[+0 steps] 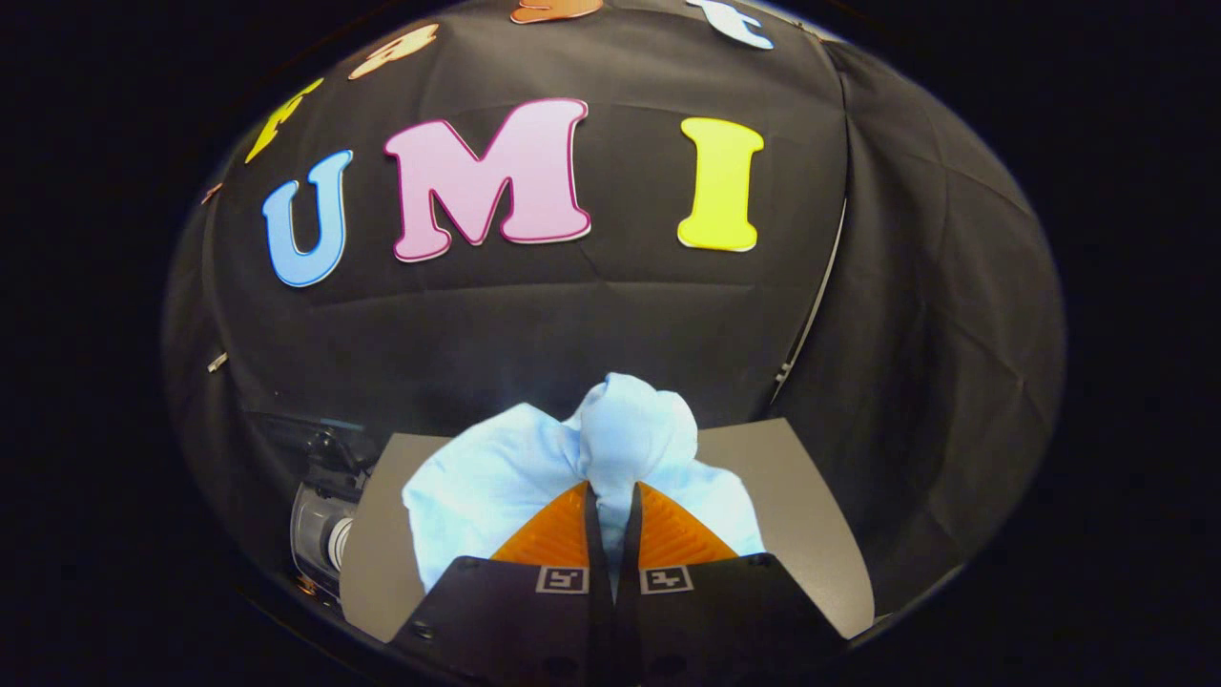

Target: Put the clothes into the washing machine and then close the washing machine lid.

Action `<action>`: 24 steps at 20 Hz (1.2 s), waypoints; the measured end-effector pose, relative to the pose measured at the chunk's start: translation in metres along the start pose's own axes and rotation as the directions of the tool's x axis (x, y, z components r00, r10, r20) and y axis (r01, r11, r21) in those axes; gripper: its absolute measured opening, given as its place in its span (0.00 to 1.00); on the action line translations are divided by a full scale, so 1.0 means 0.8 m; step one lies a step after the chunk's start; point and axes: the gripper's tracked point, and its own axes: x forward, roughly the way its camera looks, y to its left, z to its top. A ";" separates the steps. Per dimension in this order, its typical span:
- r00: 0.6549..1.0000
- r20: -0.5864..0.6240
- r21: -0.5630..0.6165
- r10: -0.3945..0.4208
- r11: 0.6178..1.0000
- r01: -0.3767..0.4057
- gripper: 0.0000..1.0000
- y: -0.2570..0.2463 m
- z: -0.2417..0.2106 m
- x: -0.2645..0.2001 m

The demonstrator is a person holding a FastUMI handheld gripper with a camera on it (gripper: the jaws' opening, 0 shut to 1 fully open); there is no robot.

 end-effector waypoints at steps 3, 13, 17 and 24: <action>0.991 0.130 -0.010 0.007 1.000 -0.006 0.05 0.010 0.050 -0.041; 0.901 0.422 -0.021 0.101 0.995 -0.101 0.04 0.078 0.191 -0.196; 0.859 0.478 -0.086 0.184 0.983 -0.163 0.04 0.142 0.223 -0.235; 0.801 0.447 -0.202 0.398 0.917 -0.343 0.04 0.292 0.214 -0.252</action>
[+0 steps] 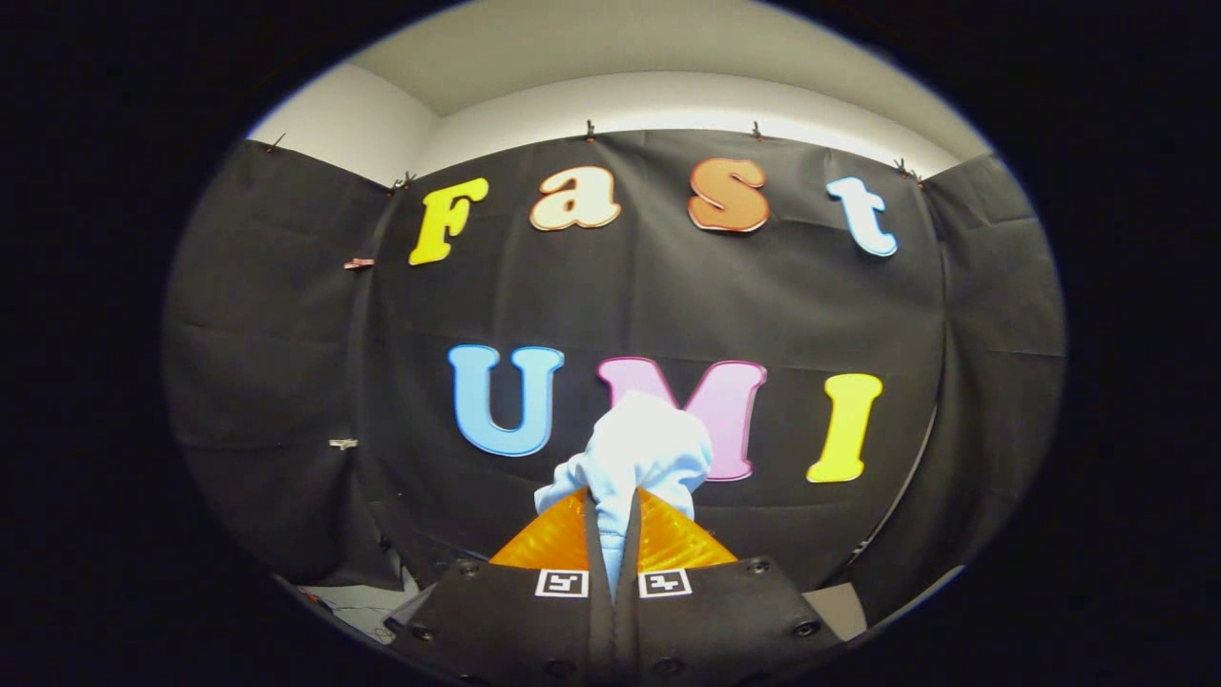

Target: Put the clothes into the washing machine and then close the washing machine lid.

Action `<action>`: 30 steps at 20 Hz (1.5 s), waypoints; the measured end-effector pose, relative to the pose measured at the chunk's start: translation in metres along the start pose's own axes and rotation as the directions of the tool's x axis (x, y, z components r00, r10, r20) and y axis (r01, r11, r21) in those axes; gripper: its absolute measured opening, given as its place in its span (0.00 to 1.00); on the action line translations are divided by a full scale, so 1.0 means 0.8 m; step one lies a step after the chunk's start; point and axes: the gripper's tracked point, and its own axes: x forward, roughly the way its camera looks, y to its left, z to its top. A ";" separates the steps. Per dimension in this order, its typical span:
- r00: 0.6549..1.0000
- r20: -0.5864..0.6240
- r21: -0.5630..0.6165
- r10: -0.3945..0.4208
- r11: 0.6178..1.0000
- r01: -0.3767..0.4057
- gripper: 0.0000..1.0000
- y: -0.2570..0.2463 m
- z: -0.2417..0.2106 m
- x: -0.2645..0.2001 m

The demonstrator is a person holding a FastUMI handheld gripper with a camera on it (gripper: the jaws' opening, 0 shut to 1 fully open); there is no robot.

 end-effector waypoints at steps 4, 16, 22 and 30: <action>0.992 -0.035 0.014 0.123 0.992 -0.123 0.04 0.079 -0.027 0.026; 0.904 -0.215 0.003 0.370 0.926 -0.378 0.05 0.234 -0.207 0.109; 0.818 -0.409 -0.012 0.405 0.893 -0.449 0.05 0.240 -0.364 0.142; 0.628 -0.665 -0.062 0.405 0.807 -0.587 0.05 0.249 -0.540 0.131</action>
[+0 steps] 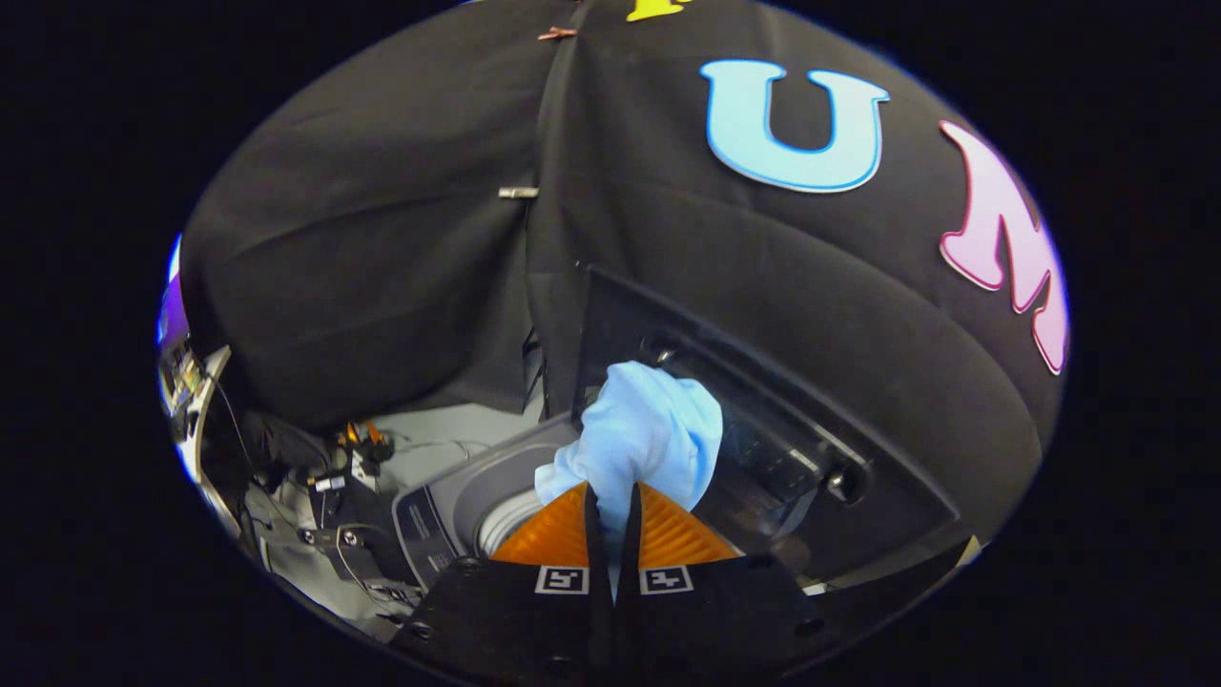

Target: Put the clothes into the washing machine and then close the washing machine lid.

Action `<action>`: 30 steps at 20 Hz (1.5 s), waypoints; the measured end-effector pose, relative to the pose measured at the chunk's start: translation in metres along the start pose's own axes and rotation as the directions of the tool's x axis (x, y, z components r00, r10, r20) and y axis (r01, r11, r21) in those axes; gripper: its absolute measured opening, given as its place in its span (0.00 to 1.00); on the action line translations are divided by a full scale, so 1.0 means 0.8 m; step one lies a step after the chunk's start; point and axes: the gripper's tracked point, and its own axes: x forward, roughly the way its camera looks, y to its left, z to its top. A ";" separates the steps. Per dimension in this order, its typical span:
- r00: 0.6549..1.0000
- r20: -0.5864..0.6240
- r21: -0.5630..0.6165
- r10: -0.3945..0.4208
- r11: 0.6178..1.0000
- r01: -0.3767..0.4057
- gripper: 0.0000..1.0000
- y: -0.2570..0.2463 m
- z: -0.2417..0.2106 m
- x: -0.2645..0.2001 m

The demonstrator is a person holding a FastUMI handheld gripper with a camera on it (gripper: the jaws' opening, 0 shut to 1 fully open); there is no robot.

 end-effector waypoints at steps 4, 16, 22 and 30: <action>0.987 -0.156 -0.016 0.039 0.999 -0.042 0.05 0.017 -0.050 0.018; 0.986 -0.137 0.061 0.096 0.994 -0.088 0.35 0.022 -0.042 0.018; 0.988 -0.033 0.053 0.152 0.987 -0.150 0.99 0.038 -0.013 0.004; 0.947 0.263 0.002 0.182 0.982 -0.189 0.99 0.043 0.071 -0.037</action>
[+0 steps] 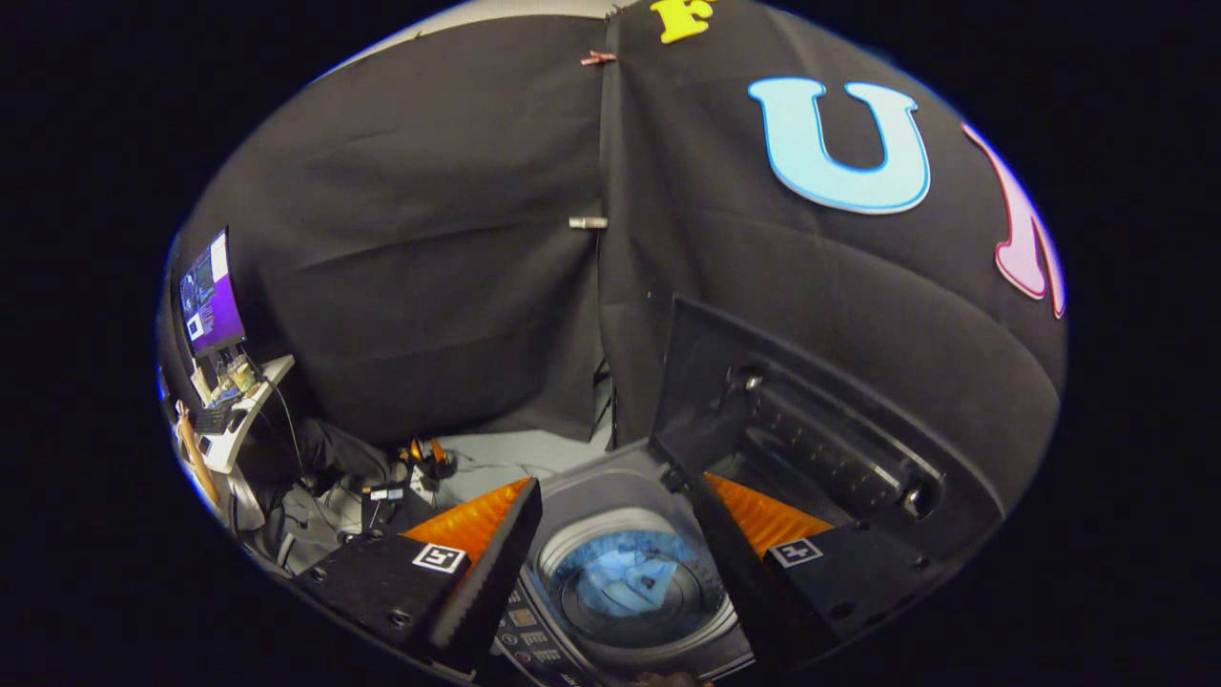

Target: Put the clothes into the washing machine and then close the washing machine lid.

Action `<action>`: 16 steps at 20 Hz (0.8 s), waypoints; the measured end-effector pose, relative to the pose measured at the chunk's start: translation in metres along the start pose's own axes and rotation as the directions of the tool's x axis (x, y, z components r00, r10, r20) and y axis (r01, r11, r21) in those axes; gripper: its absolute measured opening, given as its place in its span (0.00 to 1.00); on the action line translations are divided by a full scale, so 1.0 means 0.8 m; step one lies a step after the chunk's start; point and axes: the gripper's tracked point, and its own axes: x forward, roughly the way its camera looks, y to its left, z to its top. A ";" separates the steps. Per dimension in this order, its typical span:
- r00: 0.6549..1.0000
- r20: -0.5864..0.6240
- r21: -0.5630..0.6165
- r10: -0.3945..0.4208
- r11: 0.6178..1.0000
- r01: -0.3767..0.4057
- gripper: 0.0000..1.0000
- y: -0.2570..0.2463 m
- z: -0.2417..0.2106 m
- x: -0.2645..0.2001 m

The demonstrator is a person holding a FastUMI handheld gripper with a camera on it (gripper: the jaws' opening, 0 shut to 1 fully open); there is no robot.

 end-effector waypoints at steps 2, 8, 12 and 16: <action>0.995 0.087 0.008 -0.049 0.999 0.049 0.99 -0.015 0.027 -0.009; 0.923 0.303 0.096 -0.236 0.972 0.216 0.97 -0.078 0.094 -0.041; 0.842 0.371 0.191 -0.392 0.919 0.344 0.97 -0.132 0.116 -0.064; 0.742 0.390 0.295 -0.546 0.837 0.461 0.98 -0.186 0.125 -0.093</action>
